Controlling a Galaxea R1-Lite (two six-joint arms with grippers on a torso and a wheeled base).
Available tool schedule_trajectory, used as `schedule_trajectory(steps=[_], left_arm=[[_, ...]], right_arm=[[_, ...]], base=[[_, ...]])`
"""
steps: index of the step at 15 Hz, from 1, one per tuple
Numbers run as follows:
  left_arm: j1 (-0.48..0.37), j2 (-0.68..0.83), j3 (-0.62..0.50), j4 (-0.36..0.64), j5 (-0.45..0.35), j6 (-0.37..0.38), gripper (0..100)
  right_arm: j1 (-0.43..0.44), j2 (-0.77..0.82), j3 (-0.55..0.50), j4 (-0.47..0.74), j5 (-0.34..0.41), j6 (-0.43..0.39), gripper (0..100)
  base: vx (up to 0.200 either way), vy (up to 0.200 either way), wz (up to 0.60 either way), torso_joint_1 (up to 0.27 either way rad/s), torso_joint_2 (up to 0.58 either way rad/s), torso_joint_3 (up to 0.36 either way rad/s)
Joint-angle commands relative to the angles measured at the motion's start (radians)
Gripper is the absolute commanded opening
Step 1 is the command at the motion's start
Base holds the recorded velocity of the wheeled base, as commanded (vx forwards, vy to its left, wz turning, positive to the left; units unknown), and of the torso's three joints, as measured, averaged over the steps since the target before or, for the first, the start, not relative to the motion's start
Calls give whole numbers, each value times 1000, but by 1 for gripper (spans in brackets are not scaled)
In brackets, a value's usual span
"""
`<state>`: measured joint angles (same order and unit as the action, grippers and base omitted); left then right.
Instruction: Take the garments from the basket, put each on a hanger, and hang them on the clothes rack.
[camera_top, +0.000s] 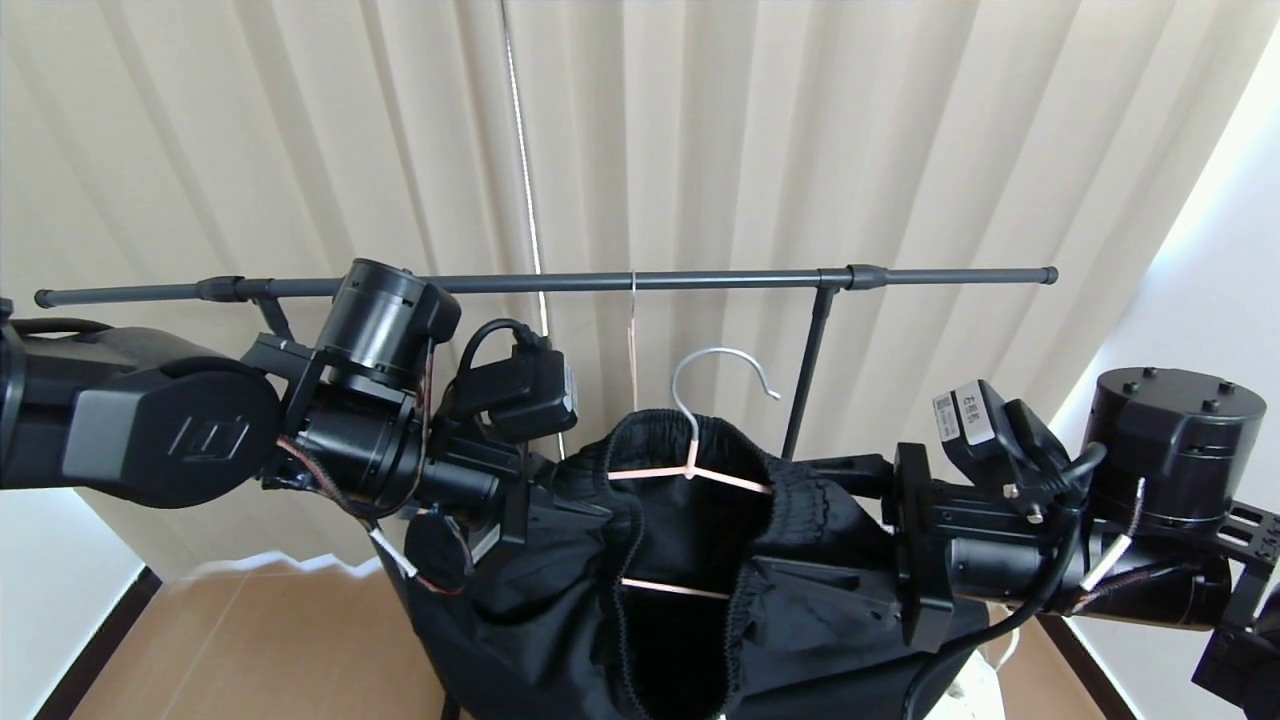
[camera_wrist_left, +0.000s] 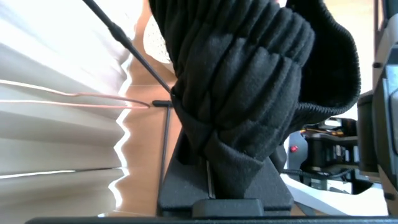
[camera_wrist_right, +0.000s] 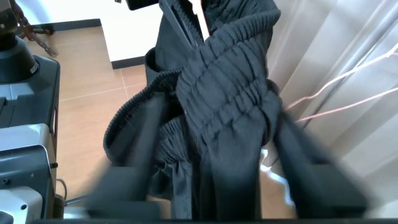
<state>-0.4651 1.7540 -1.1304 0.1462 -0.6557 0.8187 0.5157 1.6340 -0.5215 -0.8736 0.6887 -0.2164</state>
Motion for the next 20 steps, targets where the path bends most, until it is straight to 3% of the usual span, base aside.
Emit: schedule_trajectory(steps=[1, 9, 11, 14, 20], left_arm=[[8, -7, 1, -13, -1, 0, 0], [68, -100, 51, -46, 4, -52, 0], [105, -156, 81, -46, 4, -69, 0], [137, -197, 109, -59, 4, -95, 0], [155, -223, 141, -105, 8, -118, 0]], right_arm=[[-25, -5, 1, 4, 2, -1, 100], [-141, -71, -9, 1, 81, 35, 100], [-246, -51, -14, -4, 216, 34, 100], [-304, -5, -18, -19, 270, 28, 100], [-329, 158, -9, -58, 267, -152, 100]], base=[[0, 0, 0, 0, 0, 0], [0, 0, 0, 0, 0, 0], [0, 0, 0, 0, 0, 0], [0, 0, 0, 0, 0, 0], [0, 0, 0, 0, 0, 0]])
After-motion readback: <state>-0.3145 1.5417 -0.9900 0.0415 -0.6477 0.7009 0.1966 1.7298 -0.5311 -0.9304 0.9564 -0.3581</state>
